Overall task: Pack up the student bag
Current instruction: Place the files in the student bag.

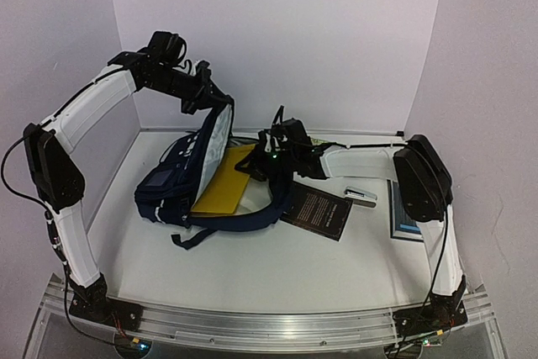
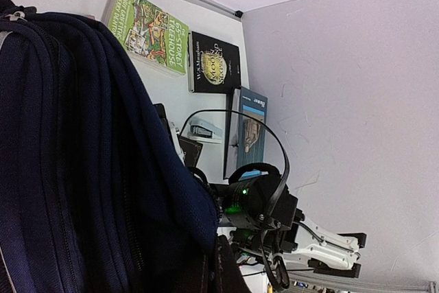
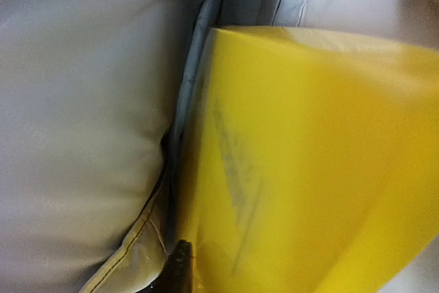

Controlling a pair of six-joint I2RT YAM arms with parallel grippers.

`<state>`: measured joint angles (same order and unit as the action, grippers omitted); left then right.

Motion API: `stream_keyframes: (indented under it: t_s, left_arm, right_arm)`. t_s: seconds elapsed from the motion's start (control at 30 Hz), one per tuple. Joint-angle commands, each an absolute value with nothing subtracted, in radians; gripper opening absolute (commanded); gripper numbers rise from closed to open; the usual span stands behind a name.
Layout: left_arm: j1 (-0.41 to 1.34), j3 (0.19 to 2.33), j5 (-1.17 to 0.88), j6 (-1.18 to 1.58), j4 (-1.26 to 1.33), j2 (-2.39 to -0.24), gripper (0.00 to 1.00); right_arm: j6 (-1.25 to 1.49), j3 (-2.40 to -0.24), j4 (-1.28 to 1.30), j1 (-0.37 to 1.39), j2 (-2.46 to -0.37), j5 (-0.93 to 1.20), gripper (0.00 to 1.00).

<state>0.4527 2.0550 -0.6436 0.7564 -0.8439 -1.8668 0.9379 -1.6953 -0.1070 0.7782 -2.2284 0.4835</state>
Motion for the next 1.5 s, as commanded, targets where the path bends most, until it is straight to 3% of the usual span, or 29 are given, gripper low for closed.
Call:
stream_keyframes:
  t_s: [0.0,0.23,0.27,0.33,0.4,0.5,0.7,1.2,1.47]
  left_arm:
    - [0.459,2.044,-0.728,0.745,-0.699,-1.754,0.0]
    - [0.459,2.042,-0.73,0.731,-0.73,-1.743,0.0]
    - [0.459,2.046,-0.723,0.728,-0.737,-1.744,0.0]
    - [0.459,2.051,-0.703,0.722,-0.749,-1.748,0.0]
    - [0.459,2.051,-0.69,0.716,-0.756,-1.752,0.0]
    - [0.458,2.045,-0.67,0.714,-0.76,-1.754,0.0]
    - [0.454,2.062,-0.586,0.688,-0.854,-1.779,0.0]
    - [0.451,1.986,-0.586,0.692,-0.794,-1.756,0.0]
    - [0.451,1.964,-0.592,0.679,-0.802,-1.754,0.0]
  right_arm:
    - [0.85,-1.806,-0.087,0.77,-2.229,0.419,0.0]
    - [0.762,-1.813,-0.057,0.78,-2.307,0.36,0.01]
    - [0.75,-1.795,-0.051,0.785,-2.31,0.363,0.08]
    - [0.727,-1.771,-0.033,0.792,-2.308,0.362,0.44]
    - [0.696,-1.781,-0.002,0.793,-2.298,0.334,0.69]
    - [0.616,-1.854,0.073,0.792,-2.268,0.283,0.84]
    - [0.528,-1.943,0.176,0.791,-2.199,0.237,0.98]
    - [0.419,-1.87,0.236,0.741,-2.087,0.251,0.98]
    - [0.405,-1.717,0.276,0.703,-2.012,0.362,0.89]
